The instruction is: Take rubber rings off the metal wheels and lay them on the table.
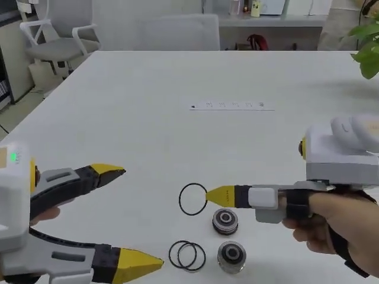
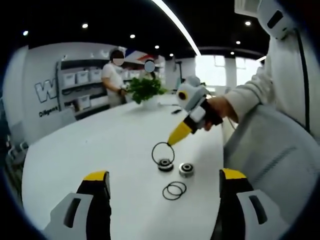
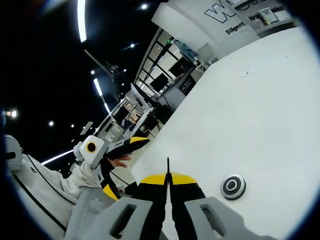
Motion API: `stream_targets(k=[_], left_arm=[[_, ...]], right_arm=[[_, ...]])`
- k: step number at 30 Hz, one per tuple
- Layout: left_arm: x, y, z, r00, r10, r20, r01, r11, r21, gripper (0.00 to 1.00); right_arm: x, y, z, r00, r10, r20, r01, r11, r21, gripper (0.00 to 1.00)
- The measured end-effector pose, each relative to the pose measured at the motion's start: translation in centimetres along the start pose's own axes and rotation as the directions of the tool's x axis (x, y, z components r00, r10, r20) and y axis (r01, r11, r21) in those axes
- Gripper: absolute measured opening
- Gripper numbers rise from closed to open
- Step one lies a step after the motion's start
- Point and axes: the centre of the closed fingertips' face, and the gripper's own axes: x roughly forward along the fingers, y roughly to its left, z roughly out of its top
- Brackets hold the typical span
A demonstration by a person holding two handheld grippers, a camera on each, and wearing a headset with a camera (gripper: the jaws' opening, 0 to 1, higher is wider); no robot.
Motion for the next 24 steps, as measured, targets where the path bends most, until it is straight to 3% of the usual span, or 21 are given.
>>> stream_targets(k=[4, 11, 16, 24], left_arm=[[-0.1, -0.2, -0.7, 0.9999, 0.009, -0.012, -0.009, 1.000, -0.008, 0.92], [-0.1, -0.2, -0.8, 0.9998, 0.015, -0.010, -0.015, 1.000, -0.020, 0.92], [0.1, -0.4, -1.3, 0.9997, 0.008, -0.023, -0.008, 1.000, -0.030, 0.92], [0.3, -0.8, -1.4, 0.9996, -0.007, -0.028, 0.006, 0.999, -0.034, 0.91]], right_arm=[[0.4, 0.3, -0.7, 0.9994, 0.001, -0.034, -0.002, 1.000, -0.028, 0.00], [1.1, 1.1, -2.6, 0.9930, -0.001, -0.118, -0.014, 0.993, -0.121, 0.00], [1.4, 1.2, -4.5, 0.9779, -0.019, -0.208, -0.031, 0.972, -0.234, 0.00], [1.8, 1.4, -6.8, 0.9514, -0.022, -0.307, -0.084, 0.941, -0.327, 0.00]])
